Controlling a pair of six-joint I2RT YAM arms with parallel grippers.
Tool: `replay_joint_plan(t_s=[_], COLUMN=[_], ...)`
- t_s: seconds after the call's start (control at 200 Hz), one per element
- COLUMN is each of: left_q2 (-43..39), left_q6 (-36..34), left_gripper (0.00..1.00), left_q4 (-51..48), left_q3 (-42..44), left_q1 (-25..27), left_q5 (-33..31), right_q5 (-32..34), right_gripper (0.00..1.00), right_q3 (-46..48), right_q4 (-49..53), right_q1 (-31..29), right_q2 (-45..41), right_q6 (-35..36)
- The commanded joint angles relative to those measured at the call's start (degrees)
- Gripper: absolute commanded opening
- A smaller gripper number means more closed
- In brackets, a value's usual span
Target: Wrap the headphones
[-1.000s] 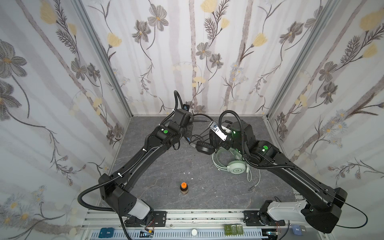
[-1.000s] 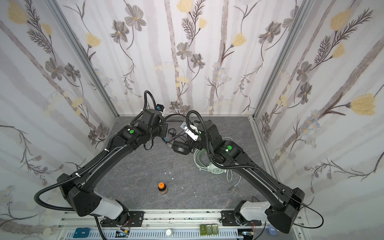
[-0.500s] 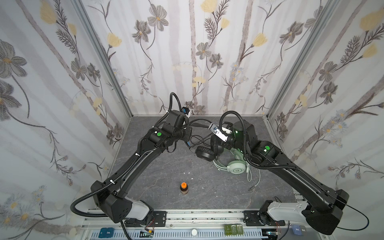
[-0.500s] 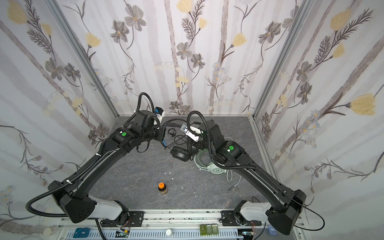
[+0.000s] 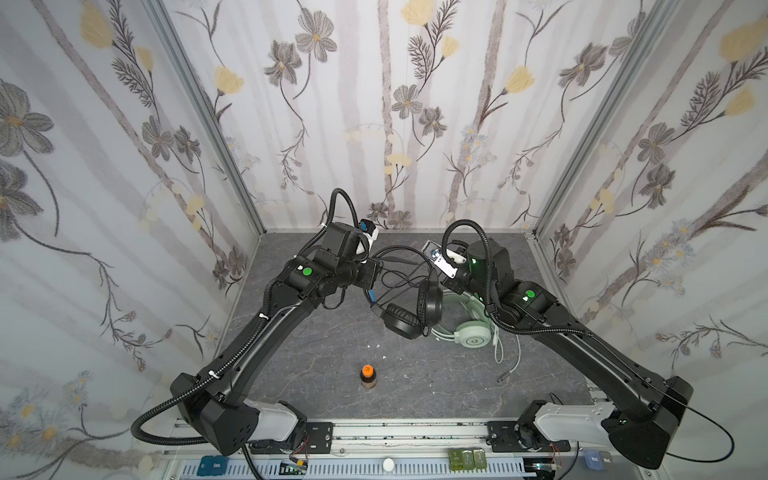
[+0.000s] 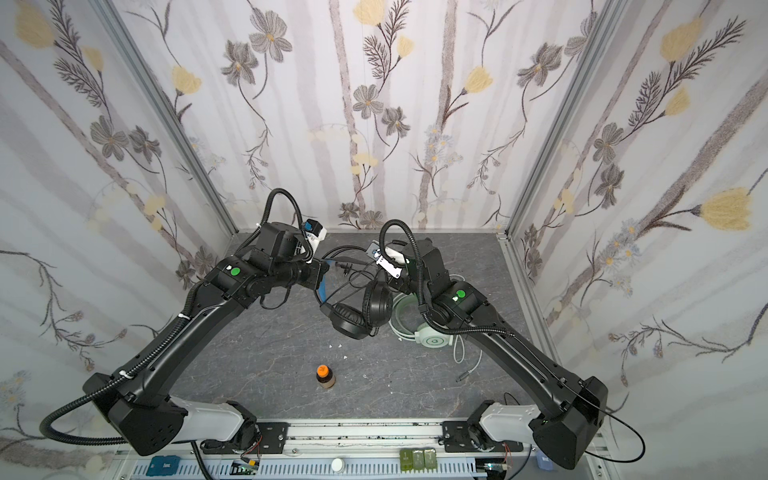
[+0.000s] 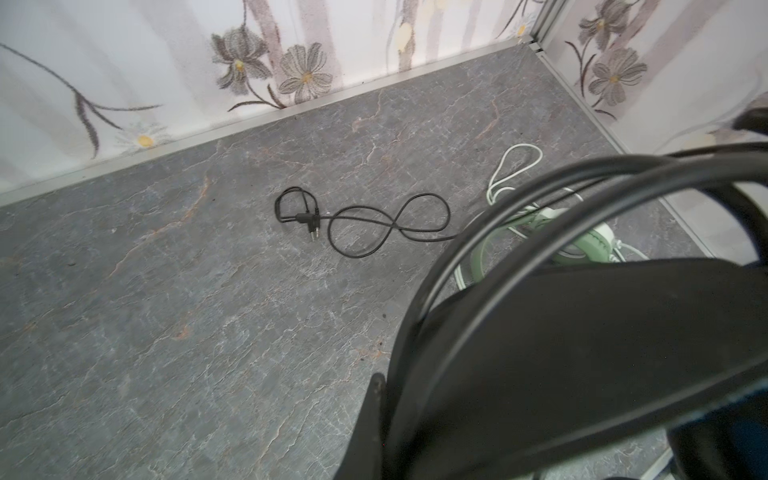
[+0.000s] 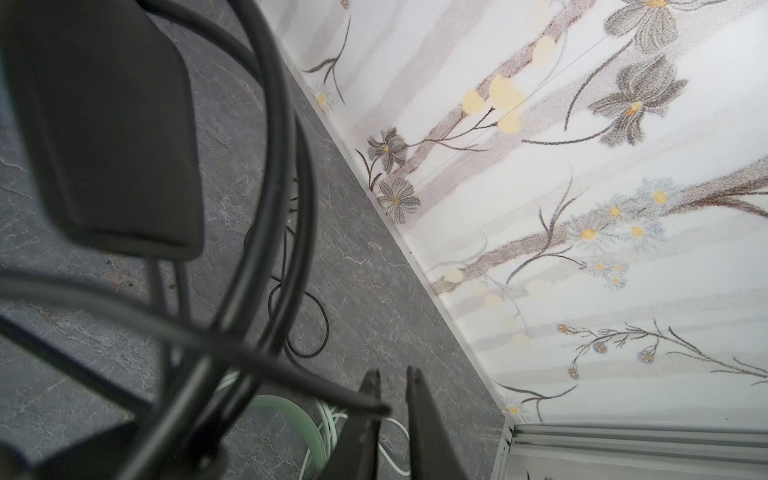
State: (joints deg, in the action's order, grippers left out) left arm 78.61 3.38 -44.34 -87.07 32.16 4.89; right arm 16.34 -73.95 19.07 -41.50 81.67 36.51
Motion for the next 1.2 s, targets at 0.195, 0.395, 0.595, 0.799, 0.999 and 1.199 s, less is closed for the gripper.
replay_joint_plan(t_s=[0.195, 0.395, 0.595, 0.799, 0.999, 1.199], left_q2=[-1.74, -2.15, -3.19, -2.15, -0.40, 0.57], left_q6=[4.23, 6.64, 10.78, 14.73, 16.83, 17.92], left_gripper=[0.00, 0.00, 0.00, 0.00, 0.00, 0.00], left_q4=[2.85, 2.76, 3.14, 3.11, 2.88, 2.33], left_q3=[0.60, -1.15, -2.27, -5.97, -11.05, -14.37], left_q1=[-1.86, -1.91, -2.02, -2.06, -2.02, -2.04], left_q5=[4.81, 6.35, 7.59, 7.88, 9.03, 10.69], right_q5=[-6.68, -15.69, -25.02, -28.46, -29.45, -30.14], right_gripper=[0.17, 0.37, 0.59, 0.66, 0.71, 0.73], right_q3=[4.20, 9.10, 11.28, 15.54, 26.77, 29.13], right_q4=[-8.54, -17.11, -23.54, -26.35, -33.69, -39.45], right_q1=[3.06, 6.28, 8.73, 9.57, 10.03, 10.30], right_q2=[-2.57, -4.74, -5.19, -7.61, -13.26, -11.86], right_q6=[-5.45, -12.80, -18.10, -22.36, -31.10, -33.85])
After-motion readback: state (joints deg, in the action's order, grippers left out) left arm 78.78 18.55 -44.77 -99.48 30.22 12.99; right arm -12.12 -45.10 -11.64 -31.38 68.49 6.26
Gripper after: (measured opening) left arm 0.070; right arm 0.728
